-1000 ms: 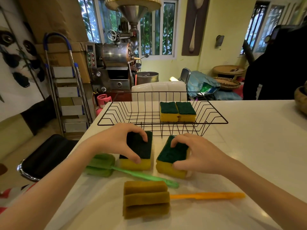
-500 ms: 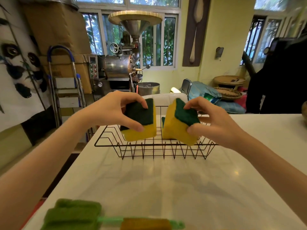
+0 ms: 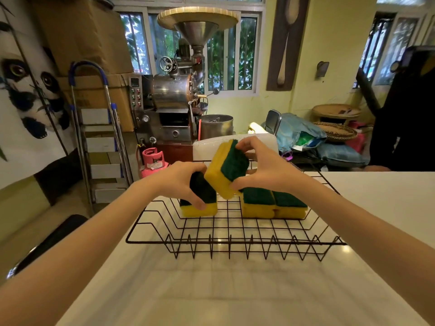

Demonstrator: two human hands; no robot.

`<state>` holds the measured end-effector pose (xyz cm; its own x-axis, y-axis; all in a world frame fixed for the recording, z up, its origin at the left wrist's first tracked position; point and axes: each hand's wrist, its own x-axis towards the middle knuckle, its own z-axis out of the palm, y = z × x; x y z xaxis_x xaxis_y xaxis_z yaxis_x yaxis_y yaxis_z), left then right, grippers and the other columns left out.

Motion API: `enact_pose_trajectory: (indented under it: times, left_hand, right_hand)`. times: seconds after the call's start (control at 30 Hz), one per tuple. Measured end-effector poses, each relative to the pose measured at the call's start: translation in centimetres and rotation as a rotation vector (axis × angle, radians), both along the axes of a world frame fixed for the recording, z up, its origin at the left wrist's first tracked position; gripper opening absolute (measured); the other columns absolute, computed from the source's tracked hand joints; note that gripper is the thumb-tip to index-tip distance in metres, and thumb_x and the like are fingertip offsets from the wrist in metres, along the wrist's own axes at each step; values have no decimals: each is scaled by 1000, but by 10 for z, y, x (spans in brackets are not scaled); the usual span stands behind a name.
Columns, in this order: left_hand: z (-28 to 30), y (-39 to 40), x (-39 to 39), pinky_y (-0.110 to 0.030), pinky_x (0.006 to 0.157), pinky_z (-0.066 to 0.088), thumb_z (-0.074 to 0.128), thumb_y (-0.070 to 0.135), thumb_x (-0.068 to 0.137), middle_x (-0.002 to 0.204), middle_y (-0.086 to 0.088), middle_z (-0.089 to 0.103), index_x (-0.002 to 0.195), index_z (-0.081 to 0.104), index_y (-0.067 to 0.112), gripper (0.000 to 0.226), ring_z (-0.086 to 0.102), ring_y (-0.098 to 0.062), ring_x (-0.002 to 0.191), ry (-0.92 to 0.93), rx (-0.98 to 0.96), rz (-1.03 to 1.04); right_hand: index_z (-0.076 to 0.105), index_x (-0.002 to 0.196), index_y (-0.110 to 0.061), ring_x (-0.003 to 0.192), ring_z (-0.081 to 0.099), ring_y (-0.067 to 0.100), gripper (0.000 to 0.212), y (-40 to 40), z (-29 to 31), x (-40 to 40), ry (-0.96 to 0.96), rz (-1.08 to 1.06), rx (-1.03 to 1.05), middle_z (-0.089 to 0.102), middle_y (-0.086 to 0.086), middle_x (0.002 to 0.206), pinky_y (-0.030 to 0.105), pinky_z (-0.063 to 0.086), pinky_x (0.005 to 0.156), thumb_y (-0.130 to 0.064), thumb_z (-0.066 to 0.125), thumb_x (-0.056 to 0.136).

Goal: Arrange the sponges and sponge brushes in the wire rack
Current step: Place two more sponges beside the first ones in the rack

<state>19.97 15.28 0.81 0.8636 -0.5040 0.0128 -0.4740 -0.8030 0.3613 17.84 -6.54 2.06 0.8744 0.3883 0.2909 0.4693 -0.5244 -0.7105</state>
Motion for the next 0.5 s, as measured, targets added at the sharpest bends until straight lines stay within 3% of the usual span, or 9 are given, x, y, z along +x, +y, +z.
enact_pose_trajectory:
  times: [0.1,0.23,0.5]
  left_hand:
    - [-5,-3,-1,-27,80,42,80,34,58,106,5,55,115,49,22,66,50,-15,96,18,78,-18]
    - [-10,-4,6,-39,88,47,80,38,55,112,2,55,108,50,27,63,50,-19,102,26,174,-17]
    - [-16,-7,17,-29,80,40,74,27,67,119,-4,49,119,41,22,62,44,-17,99,96,291,11]
  right_hand:
    - [35,123,-19,112,43,15,77,3,-6,4,19,35,-83,39,-3,119,22,44,85,-18,82,61]
    - [33,123,-18,111,42,16,76,1,-16,9,9,50,-211,39,0,119,23,48,82,-17,79,62]
    - [33,123,-16,103,42,16,76,13,-34,26,-12,104,-376,37,1,114,15,44,72,-20,78,62]
